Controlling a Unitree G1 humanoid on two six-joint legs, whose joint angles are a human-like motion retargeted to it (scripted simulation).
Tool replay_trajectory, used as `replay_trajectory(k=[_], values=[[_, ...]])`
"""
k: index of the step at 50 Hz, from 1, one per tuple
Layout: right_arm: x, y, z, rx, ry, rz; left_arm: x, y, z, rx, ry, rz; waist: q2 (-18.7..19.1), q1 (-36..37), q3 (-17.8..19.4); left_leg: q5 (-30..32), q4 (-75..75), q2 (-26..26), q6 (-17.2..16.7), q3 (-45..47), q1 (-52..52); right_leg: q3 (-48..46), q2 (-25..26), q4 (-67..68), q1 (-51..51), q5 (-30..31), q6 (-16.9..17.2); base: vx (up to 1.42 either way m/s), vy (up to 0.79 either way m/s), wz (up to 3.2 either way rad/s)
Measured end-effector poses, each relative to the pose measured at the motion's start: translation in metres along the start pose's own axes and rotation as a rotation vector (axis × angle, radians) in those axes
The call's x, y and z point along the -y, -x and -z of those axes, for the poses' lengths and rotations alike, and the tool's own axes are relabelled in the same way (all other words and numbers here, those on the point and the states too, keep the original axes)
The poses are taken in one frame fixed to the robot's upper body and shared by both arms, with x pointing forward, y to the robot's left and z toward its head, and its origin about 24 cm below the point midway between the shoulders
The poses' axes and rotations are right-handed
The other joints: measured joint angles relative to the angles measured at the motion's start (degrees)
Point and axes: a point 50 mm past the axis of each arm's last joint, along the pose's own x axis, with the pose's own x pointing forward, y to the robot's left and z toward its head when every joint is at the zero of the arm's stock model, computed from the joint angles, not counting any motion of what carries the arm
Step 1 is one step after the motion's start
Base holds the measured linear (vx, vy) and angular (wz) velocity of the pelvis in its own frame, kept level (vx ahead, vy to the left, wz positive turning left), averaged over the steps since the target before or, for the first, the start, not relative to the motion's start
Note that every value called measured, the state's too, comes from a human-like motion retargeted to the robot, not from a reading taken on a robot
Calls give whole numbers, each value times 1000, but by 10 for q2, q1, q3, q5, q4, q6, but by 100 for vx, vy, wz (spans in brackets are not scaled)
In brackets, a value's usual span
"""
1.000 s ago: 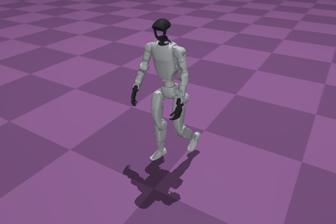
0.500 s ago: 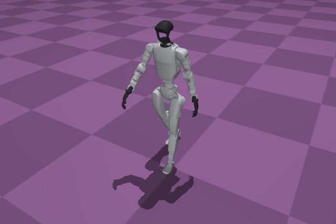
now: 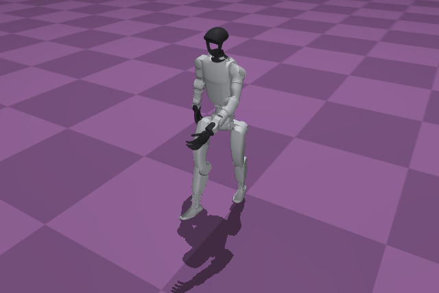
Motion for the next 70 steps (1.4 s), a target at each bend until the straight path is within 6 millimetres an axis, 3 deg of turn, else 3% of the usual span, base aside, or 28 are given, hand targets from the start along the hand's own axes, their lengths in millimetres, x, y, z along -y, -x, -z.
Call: replay_trajectory(k=[2, 5, 10, 15, 20, 23, 27, 30, 33, 35, 38, 42, 45, 48, 53, 57, 60, 62, 65, 67, 70], values=[[0, 0, -9, 18, 10, -1, 3, 1, -1, 10, -6, 21, -3, 10, 2, -4, 1, 3, -2, 2, 19, 5, 10, 0, -8, -4, 14, 61, -16, -14], [5, 2, -28, 62, 31, 24, 6, 6, 19, -37, -4, 49, -2, 29, -7, 7, 12, -3, 5, -3, 33, 15, 8, 0, 5, 29, 11, 63, -10, -18], [20, 12, -75, 169, 83, 111, -5, 40, 101, -283, 16, 32, -16, 84, -12, 81, 113, -2, -4, 11, 30, 38, 14, 0, 67, -37, 14, 66, -26, -47], [44, 37, -139, 338, 109, 226, -28, 121, 205, -672, 31, -93, -50, 119, -41, 164, 421, -26, 51, 44, -144, 64, -41, 17, 91, -77, 5, 61, -5, -15], [70, 87, -215, 582, 117, 369, -56, 226, 273, -1040, 34, -306, -65, 172, -44, 98, 596, 2, 113, 98, -296, 92, -45, 21, 114, -103, -19, 54, -8, -51], [80, 125, -257, 733, 108, 422, -66, 285, 292, -1203, 66, -434, -78, 207, -41, 67, 578, 6, 128, 119, -355, 113, -49, 25, 122, -116, -29, 51, -3, -69], [86, 177, -300, 938, 80, 475, -73, 341, 302, -1311, 153, -608, -87, 249, -32, 94, 415, 8, 110, 134, -384, 142, -45, 32, 135, -132, -47, 51, 2, -74], [85, 211, -321, 1085, 58, 514, -73, 362, 304, -1316, 234, -708, -74, 282, -13, 128, 197, 33, 75, 170, -339, 167, -23, 37, 162, -145, -56, 57, 8, -93], [81, 227, -328, 1187, 48, 537, -69, 370, 307, -1309, 272, -725, -34, 303, 10, 147, 14, 70, 12, 211, -276, 182, 19, 40, 220, -159, -65, 63, 16, -71], [77, 226, -328, 1209, 63, 528, -65, 368, 308, -1303, 282, -707, -14, 304, 15, 160, -50, 83, -25, 217, -256, 187, 36, 44, 252, -166, -72, 65, 20, -24], [67, 204, -318, 1151, 126, 494, -59, 349, 309, -1274, 290, -649, -5, 293, 11, 185, -71, 85, -47, 196, -239, 188, 43, 65, 278, -168, -86, 65, 22, 12], [49, 149, -285, 992, 218, 414, -54, 302, 301, -1182, 232, -511, 5, 266, -7, 182, -69, 81, -51, 170, -195, 175, 51, 151, 281, -128, -104, 67, 24, 42], [30, 99, -242, 814, 271, 294, -53, 253, 286, -1077, 137, -390, 19, 247, -21, 140, -51, 92, -44, 154, -162, 145, 58, 293, 238, -54, -108, 64, 25, 47], [13, 58, -192, 619, 268, 183, -52, 192, 257, -925, 43, -308, 27, 222, -35, 112, -41, 94, -29, 130, -145, 113, 50, 477, 142, -1, -111, 56, 22, 54], [-3, 19, -115, 351, 187, 74, -45, 93, 177, -627, -45, -238, 35, 164, -39, 88, -31, 84, -14, 86, -125, 82, 33, 637, -2, -62, -131, 49, 15, 66], [-9, 6, -66, 213, 100, 8, -32, 38, 103, -392, -97, -149, 46, 113, -30, 69, -20, 79, -8, 51, -105, 47, 23, 578, -53, -114, -138, 47, 7, 74], [-11, 2, -40, 156, 52, -30, -22, 14, 52, -230, -131, -71, 48, 78, -21, 55, -10, 72, -5, 29, -86, 24, 23, 437, -53, -129, -129, 48, 1, 70], [-12, 0, -30, 140, 33, -43, -16, 5, 23, -127, -137, -26, 38, 59, -14, 45, -5, 55, 0, 15, -69, 21, 20, 301, -34, -100, -111, 50, -3, 67], [-6, 0, -26, 81, 43, 2, -7, -4, -15, -9, -89, -23, 10, 39, 2, 28, -2, 15, 7, 1, -37, 17, 0, 92, 3, -27, -68, 53, -7, 45], [-7, 1, -32, 81, 61, -3, -5, -5, -32, 59, -79, -27, -4, 37, 13, 15, -1, 2, 7, -3, -10, 9, -6, 23, 14, -8, -29, 57, -10, 11], [-7, 2, -44, 100, 88, -8, -3, -3, -32, 88, -62, -12, -12, 45, 15, 8, 3, -2, 8, -3, 17, 24, -3, 0, 14, 8, 4, 57, -12, -10]])
